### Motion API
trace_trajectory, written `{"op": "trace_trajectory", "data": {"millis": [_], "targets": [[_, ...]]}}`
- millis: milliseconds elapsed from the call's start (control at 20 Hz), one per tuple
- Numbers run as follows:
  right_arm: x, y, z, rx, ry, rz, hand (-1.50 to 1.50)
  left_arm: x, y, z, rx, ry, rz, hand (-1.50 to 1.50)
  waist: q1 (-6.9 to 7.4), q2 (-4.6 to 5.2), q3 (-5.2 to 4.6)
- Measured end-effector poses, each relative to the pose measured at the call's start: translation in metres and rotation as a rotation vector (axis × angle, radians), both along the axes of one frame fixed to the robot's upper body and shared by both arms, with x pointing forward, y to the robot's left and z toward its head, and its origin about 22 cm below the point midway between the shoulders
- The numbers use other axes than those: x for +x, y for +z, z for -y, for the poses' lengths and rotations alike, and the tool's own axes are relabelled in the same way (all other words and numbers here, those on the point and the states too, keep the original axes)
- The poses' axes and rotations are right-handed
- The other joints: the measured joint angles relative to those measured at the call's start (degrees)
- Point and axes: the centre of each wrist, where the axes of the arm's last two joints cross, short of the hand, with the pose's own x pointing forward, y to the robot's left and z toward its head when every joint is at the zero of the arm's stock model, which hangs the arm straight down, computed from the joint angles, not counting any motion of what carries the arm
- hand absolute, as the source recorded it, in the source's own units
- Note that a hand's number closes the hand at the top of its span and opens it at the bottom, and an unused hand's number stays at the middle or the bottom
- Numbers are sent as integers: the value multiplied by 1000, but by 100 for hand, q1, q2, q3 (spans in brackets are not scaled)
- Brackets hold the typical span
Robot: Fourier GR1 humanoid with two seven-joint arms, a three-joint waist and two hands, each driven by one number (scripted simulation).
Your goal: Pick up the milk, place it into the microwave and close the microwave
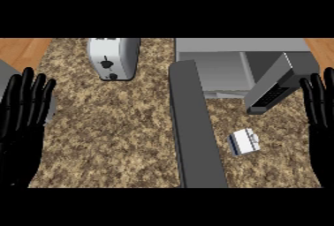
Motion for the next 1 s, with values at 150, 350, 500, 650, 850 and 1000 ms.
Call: {"op": "trace_trajectory", "data": {"millis": [150, 350, 500, 650, 850, 1000], "targets": [[-16, -1, 5, -8, 2, -13, -150, 3, -1, 6, -10, 10, -16, -150, 18, 11, 13], [-36, -7, 10, -18, 38, -75, -150, -2, -14, 14, -68, 45, -60, -150, 20, 14, 18], [-48, -14, 14, -11, 83, -157, -150, -9, -27, 16, -178, 62, -117, -150, 21, 14, 18], [-55, -20, 20, -2, 102, -199, -150, -23, -40, 20, -238, 66, -145, -150, 41, 14, 20], [-63, -34, 18, 3, 106, -239, -150, -41, -55, 24, -268, 72, -155, -150, 56, 15, 22], [-64, -46, 26, 9, 94, -259, -150, -57, -67, 23, -281, 71, -161, -150, 67, 16, 23]]}}
